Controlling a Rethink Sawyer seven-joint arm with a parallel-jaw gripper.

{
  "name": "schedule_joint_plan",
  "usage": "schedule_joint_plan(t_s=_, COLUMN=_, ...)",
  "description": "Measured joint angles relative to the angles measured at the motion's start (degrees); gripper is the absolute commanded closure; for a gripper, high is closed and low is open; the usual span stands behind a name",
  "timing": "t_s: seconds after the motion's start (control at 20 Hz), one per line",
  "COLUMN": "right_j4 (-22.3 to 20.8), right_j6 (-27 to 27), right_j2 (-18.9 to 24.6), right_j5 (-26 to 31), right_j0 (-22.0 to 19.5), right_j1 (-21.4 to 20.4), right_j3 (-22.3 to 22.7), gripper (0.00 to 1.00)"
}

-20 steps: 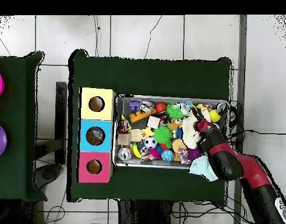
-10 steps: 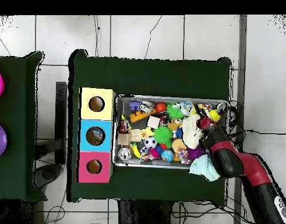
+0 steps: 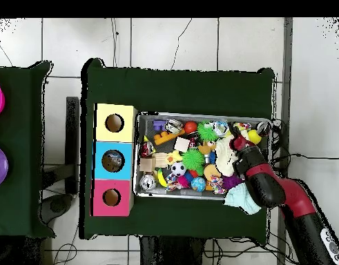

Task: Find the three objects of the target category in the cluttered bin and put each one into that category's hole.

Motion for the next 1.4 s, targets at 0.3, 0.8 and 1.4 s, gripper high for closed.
schedule_joint_plan(t_s=0.3, right_j4=1.42, right_j6=0.00, right_j2=0.02, right_j5=0.13, right_j0=0.27, right_j1=-0.14, right_j3=0.21, gripper=0.00)
schedule_joint_plan(t_s=0.8, right_j4=1.81, right_j6=-0.04, right_j2=0.51, right_j5=2.32, right_j0=0.01, right_j1=3.19, right_j3=-0.03, gripper=0.00)
schedule_joint_plan(t_s=1.4, right_j4=6.61, right_j6=-0.09, right_j2=0.53, right_j5=13.10, right_j0=0.54, right_j1=2.65, right_j3=-0.04, gripper=0.00)
